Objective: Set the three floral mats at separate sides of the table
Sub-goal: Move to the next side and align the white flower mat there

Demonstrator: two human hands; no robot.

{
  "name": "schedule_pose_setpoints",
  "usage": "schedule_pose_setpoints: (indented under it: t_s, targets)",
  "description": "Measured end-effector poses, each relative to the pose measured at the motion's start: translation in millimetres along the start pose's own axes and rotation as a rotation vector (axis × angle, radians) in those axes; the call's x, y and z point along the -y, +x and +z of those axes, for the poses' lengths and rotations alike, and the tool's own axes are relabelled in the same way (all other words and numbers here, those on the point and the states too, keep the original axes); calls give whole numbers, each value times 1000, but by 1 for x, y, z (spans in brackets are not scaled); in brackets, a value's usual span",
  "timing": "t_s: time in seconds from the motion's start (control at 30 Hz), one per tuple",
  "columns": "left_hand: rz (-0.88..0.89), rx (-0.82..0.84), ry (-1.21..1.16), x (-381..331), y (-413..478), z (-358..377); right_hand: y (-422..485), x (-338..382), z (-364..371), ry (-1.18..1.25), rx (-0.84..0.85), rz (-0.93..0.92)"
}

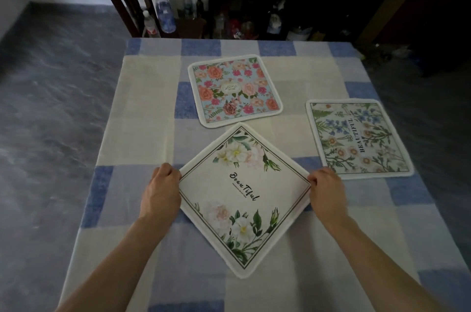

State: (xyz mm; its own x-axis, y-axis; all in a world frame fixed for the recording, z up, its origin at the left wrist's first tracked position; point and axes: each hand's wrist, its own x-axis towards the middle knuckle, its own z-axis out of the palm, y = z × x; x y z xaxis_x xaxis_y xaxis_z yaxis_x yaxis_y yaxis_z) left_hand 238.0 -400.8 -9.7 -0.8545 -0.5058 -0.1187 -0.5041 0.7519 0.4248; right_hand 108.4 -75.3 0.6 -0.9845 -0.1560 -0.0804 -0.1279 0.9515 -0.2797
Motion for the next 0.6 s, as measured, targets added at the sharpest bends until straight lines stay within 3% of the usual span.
schedule_pose_setpoints:
  t_s: [0.2, 0.4, 0.6]
  targets:
    - [165, -42, 122, -5, -29, -2, -43, -27, -23, 77, -100, -49]
    - [202, -96, 69, -23, -73, -8, -70, -53, -31, 128, -119, -123]
    - [207, -105, 173, -38, -132, 10, -94, -96, -29, 159, -70, -174]
